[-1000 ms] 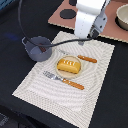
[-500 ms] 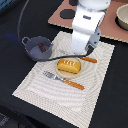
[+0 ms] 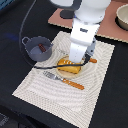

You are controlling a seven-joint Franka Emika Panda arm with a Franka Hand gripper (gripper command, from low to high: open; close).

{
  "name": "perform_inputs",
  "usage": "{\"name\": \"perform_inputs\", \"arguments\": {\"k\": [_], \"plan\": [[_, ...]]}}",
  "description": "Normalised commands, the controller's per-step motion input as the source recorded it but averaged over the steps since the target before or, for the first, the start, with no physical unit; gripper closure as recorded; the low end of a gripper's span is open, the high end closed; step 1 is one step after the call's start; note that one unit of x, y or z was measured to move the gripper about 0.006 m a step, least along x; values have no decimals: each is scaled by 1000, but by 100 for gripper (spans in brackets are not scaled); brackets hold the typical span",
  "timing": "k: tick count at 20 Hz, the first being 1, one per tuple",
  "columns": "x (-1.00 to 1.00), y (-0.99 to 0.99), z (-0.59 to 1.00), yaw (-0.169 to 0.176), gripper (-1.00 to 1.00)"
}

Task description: Interact with the objects in diverse but meaningful ways.

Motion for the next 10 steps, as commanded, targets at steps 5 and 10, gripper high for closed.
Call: {"name": "perform_inputs", "arguments": {"k": [5, 10], "plan": [[-334, -341, -255, 55, -100], [-302, -333, -217, 31, -100]]}}
